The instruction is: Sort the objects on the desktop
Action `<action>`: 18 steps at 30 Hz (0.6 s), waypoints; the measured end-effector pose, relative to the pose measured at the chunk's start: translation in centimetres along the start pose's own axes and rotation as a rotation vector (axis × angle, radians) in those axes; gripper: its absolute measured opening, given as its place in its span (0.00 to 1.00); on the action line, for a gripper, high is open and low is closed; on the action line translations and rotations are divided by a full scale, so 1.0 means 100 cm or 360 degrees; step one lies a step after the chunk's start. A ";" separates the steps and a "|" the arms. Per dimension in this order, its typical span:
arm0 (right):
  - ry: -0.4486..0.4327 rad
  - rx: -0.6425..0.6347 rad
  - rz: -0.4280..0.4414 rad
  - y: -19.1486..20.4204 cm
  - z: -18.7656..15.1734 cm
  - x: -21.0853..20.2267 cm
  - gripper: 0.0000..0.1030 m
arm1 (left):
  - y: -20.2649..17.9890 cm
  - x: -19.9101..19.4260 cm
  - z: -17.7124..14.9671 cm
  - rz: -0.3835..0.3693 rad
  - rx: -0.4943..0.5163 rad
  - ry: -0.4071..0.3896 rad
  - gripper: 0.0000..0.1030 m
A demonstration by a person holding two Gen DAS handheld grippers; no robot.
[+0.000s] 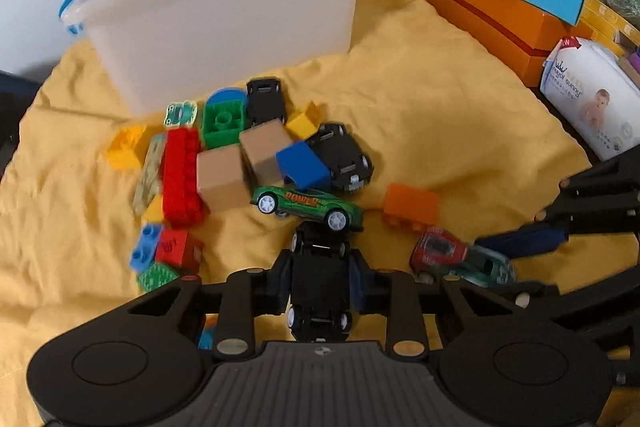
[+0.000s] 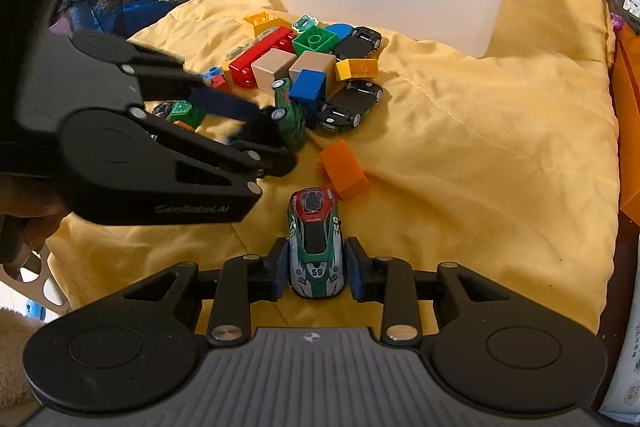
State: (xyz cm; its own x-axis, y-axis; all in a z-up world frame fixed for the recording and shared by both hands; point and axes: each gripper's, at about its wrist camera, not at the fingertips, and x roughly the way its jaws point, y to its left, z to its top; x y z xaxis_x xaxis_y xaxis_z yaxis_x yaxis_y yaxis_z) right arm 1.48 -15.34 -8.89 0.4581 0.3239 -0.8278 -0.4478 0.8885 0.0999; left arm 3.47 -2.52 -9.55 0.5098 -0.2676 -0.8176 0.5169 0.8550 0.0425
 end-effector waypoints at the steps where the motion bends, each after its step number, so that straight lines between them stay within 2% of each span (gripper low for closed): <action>1: 0.0000 0.0000 -0.0001 0.000 0.000 0.000 0.32 | -0.001 -0.003 -0.001 -0.0010 0.0031 0.0016 0.31; 6: -0.0004 0.0018 0.0003 -0.002 -0.002 -0.002 0.32 | 0.000 -0.022 -0.020 -0.0074 0.0127 0.0074 0.31; 12: -0.0007 0.0018 0.0010 -0.002 -0.002 -0.003 0.32 | 0.000 -0.039 -0.031 0.0035 0.0264 0.0058 0.31; 14: -0.0007 0.0019 0.0009 -0.002 -0.002 -0.003 0.32 | -0.002 -0.043 -0.031 0.0031 0.0293 0.0024 0.32; 18: 0.0002 0.0015 0.0009 -0.002 -0.002 -0.002 0.33 | -0.013 -0.051 -0.028 -0.0026 0.0283 -0.0033 0.44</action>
State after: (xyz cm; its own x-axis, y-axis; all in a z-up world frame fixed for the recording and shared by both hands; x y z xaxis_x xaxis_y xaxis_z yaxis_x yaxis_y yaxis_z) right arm 1.34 -15.59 -8.87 0.4547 0.3288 -0.8277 -0.4430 0.8897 0.1101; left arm -1.72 -1.07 -7.07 0.5135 -0.2913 -0.8071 0.6376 0.7590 0.1318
